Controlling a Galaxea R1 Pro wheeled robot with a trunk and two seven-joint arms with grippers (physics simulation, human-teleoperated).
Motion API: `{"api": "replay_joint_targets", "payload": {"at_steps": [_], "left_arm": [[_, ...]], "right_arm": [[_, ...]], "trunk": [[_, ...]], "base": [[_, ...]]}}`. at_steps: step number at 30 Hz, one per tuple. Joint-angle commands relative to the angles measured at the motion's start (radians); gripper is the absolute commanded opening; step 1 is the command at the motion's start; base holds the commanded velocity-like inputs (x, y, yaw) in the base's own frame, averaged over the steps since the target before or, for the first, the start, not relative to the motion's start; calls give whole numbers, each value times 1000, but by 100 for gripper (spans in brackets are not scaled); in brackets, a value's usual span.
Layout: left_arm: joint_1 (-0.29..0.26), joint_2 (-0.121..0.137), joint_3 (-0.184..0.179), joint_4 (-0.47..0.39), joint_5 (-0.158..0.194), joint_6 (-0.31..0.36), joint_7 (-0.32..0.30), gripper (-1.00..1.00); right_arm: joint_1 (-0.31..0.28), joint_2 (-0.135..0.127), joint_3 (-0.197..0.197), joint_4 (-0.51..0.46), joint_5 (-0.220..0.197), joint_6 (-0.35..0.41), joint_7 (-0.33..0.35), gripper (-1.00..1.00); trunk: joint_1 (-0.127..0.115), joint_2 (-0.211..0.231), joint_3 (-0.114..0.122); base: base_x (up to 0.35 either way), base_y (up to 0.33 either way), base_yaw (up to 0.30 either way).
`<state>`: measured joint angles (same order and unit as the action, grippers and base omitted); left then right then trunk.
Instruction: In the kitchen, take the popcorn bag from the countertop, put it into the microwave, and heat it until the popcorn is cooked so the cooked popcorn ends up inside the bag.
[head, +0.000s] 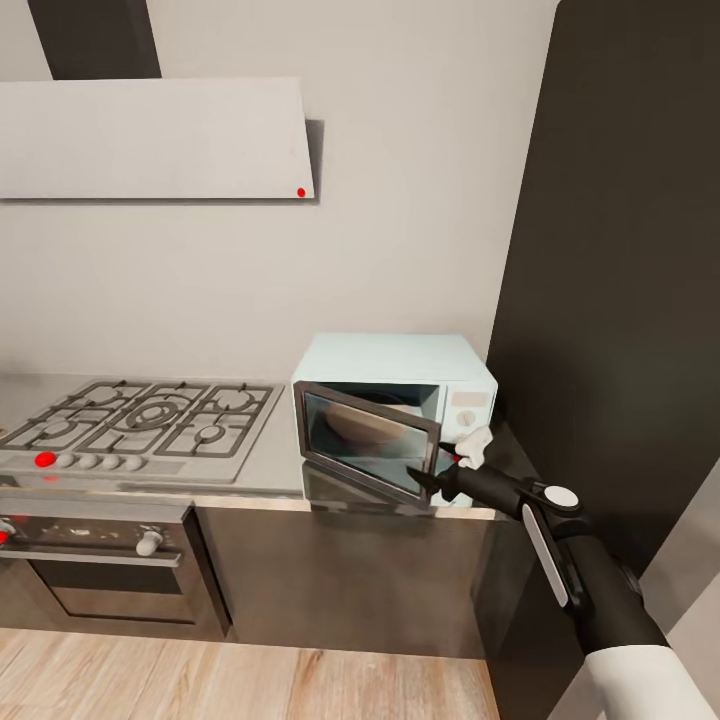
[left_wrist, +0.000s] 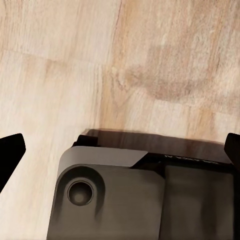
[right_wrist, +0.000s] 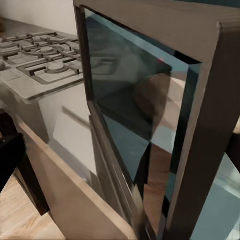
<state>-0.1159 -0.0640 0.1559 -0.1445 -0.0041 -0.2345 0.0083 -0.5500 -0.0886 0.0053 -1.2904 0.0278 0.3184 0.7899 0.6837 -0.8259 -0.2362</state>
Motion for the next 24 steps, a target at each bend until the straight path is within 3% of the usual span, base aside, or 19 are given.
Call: {"api": "replay_joint_targets", "payload": {"at_steps": [1,10,16,24], "left_arm": [[-1,0,4,1,-1,-3,1,100],[-1,0,4,1,-1,-3,1,100],[-1,0,4,1,-1,-3,1,100],[-1,0,4,1,-1,-3,1,100]], "right_arm": [[-1,0,1,-1,1,6,5,100],[-1,0,0,0,1,6,21,100],[-3,0,-4,-1,1,13,129,100],[-4,0,-4,-1,1,16,139,100]], "trunk": [[0,-1,-1],[0,-1,-1],[0,-1,-1],[0,-1,-1]], "base": [[0,0,0],[0,0,0],[0,0,0],[0,0,0]]}}
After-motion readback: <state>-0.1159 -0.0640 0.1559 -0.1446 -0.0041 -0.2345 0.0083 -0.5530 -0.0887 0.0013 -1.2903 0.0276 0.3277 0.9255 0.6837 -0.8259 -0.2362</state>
